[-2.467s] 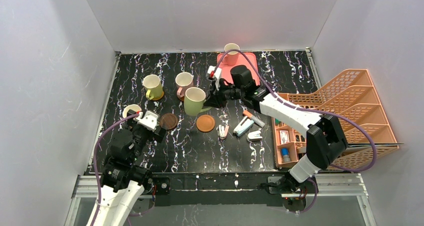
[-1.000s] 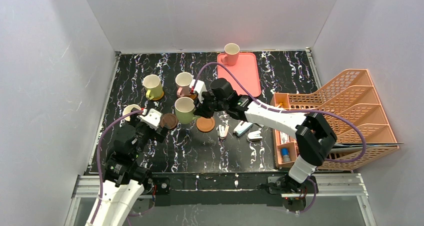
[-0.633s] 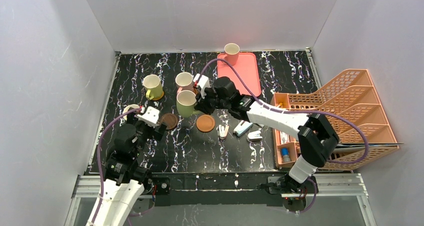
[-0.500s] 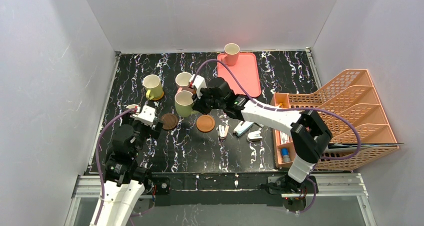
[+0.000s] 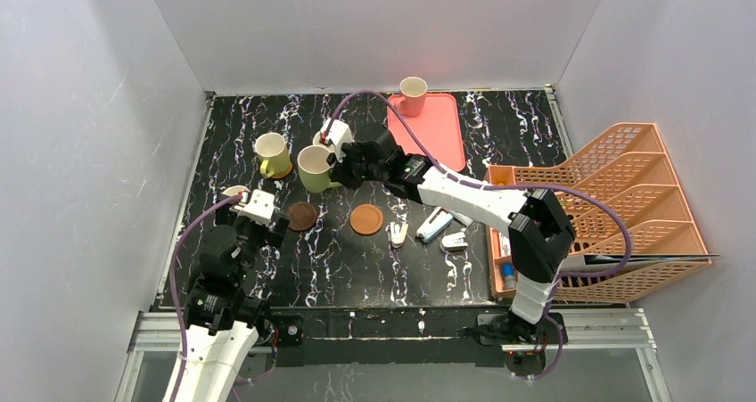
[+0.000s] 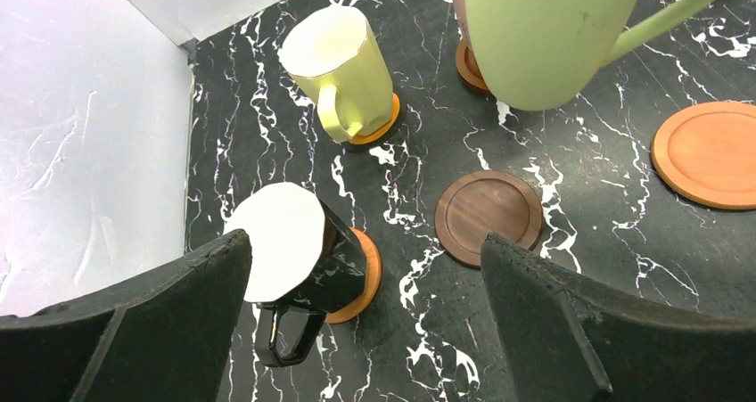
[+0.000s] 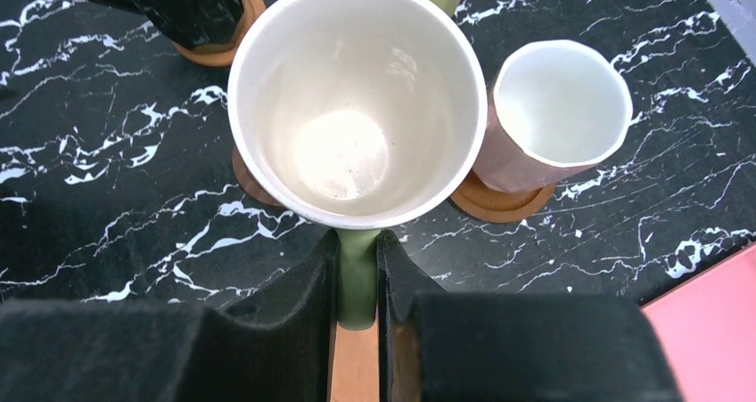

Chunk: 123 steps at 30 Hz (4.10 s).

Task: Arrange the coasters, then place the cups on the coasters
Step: Place the cup on the coaster.

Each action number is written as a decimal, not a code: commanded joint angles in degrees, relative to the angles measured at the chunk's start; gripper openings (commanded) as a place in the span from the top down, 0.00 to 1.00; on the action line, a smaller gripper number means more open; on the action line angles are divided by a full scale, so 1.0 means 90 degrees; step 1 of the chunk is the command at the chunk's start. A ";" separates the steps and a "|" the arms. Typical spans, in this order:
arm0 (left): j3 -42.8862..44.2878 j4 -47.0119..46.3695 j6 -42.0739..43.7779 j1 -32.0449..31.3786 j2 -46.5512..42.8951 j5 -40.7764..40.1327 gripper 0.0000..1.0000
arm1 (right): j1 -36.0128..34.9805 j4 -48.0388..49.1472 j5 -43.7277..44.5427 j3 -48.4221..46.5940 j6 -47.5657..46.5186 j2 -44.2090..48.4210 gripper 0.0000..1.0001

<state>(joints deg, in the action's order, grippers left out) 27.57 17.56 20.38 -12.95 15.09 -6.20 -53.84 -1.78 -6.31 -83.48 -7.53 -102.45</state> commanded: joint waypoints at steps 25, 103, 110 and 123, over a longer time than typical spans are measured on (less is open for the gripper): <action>-0.0046 -0.0121 -0.0009 0.0052 -0.0152 -0.0092 0.02 | -0.0697 0.1966 0.1015 0.0590 0.0476 -0.0082 0.99; -0.0056 -0.0116 0.0011 0.0053 -0.0143 -0.0073 0.02 | -0.0862 0.1976 0.0209 0.0136 -0.0218 -0.1438 0.99; -0.0057 -0.0107 0.0011 0.0053 -0.0153 -0.0073 0.02 | -0.0881 0.1868 0.0211 0.0075 -0.0285 -0.1516 0.99; -0.0056 -0.0111 0.0011 0.0052 -0.0168 -0.0069 0.02 | -0.0876 0.1833 0.0206 0.0114 -0.0324 -0.1453 0.86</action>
<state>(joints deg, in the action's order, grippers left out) 27.46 16.78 20.43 -12.80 14.11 -6.68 -61.43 11.79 -3.62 -79.42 -9.61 -115.70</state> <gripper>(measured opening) 0.981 0.245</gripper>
